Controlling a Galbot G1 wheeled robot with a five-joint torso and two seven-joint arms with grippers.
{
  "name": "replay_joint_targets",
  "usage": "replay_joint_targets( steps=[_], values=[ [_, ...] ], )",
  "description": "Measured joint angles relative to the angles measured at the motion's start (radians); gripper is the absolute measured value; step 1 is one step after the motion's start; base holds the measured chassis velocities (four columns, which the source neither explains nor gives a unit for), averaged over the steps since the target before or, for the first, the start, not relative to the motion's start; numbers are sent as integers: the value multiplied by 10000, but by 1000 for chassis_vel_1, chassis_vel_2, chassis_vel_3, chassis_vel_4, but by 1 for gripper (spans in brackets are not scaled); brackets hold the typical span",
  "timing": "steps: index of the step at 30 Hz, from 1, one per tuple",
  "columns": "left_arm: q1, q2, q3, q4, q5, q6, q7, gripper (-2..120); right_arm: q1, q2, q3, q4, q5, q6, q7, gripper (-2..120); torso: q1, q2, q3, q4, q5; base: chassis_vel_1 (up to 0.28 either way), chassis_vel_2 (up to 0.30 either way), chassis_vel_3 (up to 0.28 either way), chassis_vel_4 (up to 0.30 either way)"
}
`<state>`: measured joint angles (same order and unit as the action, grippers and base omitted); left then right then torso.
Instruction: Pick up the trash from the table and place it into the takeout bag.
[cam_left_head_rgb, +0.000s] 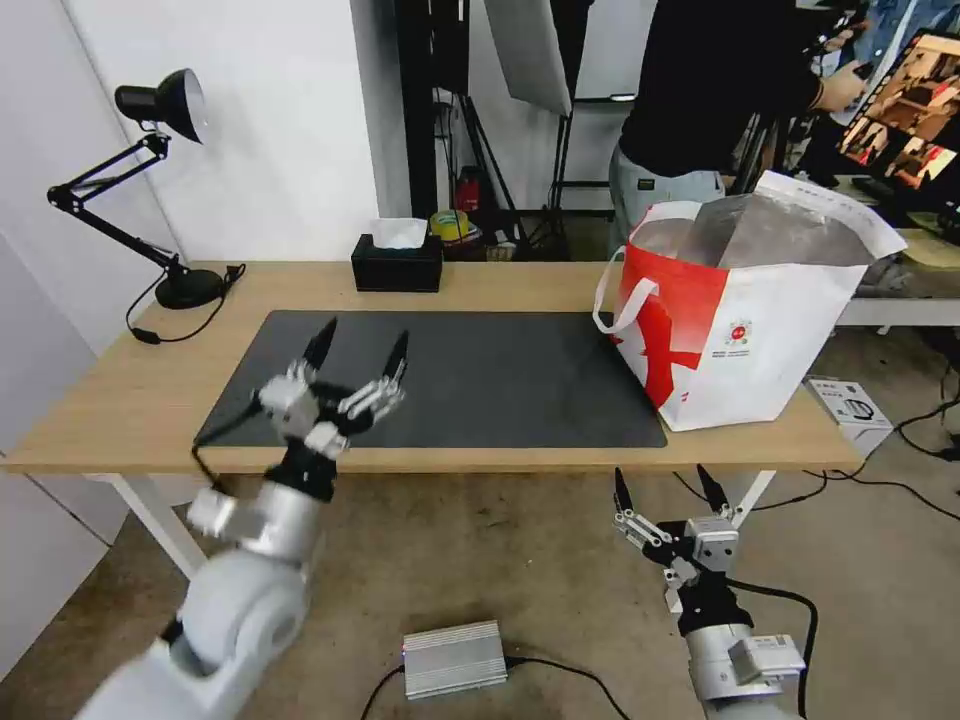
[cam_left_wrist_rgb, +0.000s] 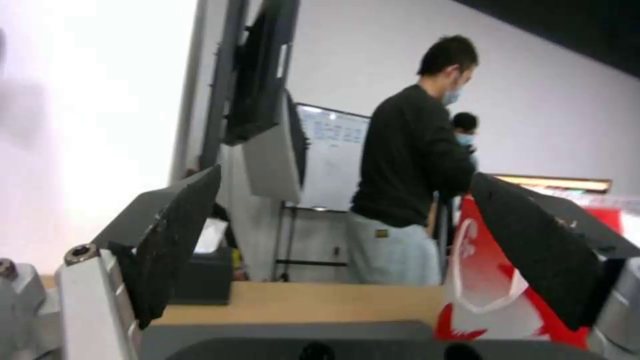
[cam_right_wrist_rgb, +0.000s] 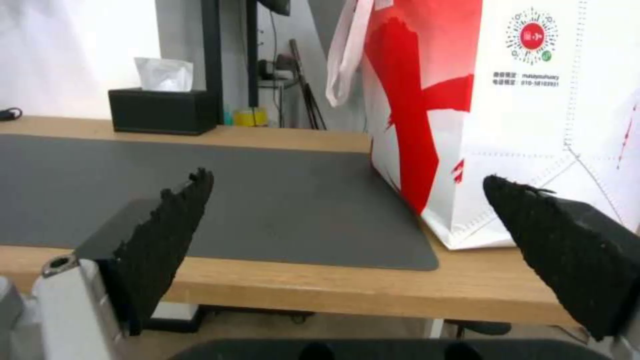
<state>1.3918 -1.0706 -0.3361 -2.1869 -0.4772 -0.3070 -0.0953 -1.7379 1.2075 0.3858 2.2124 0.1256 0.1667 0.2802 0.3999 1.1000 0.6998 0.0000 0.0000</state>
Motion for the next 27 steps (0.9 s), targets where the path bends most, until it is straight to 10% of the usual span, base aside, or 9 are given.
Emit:
replay_joint_targets(
  steps=[10, 27],
  values=[
    [1694, -1261, -416, 410, 2586, -1430, -725, 100, 1, 0, 0, 0, 0, 0, 0, 100, 0, 0, 1, -1, 1, 0, 0, 0, 0],
    [3674, -2415, -781, 1342, 4063, -3155, -1183, 100, 0, 0, 0, 0, 0, 0, 0, 100, 1, 0, 1, 0, 0, 0, 0, 0, 0]
  ],
)
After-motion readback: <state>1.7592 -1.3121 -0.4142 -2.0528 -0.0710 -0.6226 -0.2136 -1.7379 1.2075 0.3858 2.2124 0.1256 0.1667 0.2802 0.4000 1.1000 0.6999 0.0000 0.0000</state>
